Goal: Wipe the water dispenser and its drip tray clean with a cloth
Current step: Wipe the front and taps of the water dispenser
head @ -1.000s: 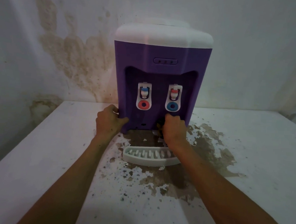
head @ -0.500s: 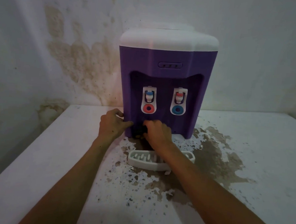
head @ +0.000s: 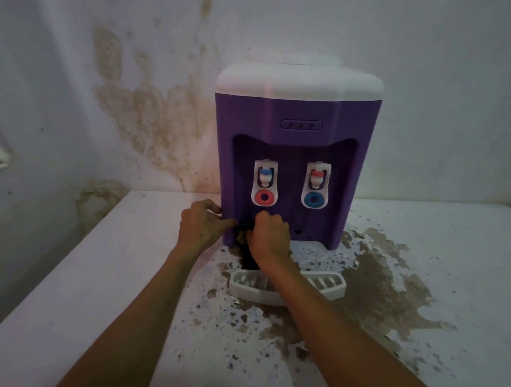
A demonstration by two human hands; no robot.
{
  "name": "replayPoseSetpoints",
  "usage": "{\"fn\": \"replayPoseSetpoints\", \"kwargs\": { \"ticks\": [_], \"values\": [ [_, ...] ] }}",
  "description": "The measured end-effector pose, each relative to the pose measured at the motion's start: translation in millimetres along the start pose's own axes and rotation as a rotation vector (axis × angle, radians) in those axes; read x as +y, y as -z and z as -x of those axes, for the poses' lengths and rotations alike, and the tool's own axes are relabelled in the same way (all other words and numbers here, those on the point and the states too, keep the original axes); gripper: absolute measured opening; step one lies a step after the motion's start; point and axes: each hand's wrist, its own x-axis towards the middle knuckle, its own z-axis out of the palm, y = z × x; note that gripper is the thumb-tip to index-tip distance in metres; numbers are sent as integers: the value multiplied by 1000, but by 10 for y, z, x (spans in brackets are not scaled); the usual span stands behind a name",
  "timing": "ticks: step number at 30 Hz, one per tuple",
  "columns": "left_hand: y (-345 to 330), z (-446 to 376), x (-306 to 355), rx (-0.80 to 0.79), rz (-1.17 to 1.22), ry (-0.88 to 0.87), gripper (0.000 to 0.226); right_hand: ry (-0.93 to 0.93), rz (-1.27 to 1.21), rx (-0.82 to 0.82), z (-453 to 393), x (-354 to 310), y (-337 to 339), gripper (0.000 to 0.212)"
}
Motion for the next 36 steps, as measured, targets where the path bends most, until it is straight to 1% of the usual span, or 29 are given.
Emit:
{"fn": "replayPoseSetpoints", "kwargs": {
  "ticks": [3,5,9,14,22,26,29,33,36],
  "values": [
    [20,-20,0,-6,-6,13,39,-23,-125,-35,-42,-17,-99,17],
    [28,-22,5,-5,-7,17,41,-2,-140,-51,-47,14,-85,20],
    [20,-9,19,-5,-11,19,38,67,-2,-32,-32,24,-20,24],
    [13,-10,44,7,-51,14,37,117,159,15,-51,63,29,14],
    [19,-49,34,-15,-62,31,37,-5,181,61,-60,563,366,17],
    [-3,-63,36,-9,-66,40,37,-44,298,85,-41,922,545,13],
    [2,-64,28,-8,-69,47,38,-39,395,106,13,1034,612,11],
    [-6,-39,27,-1,-68,49,40,-71,372,118,37,1055,636,14],
    [-30,-14,21,15,-65,45,40,-114,241,142,49,1135,647,15]
  ]
}}
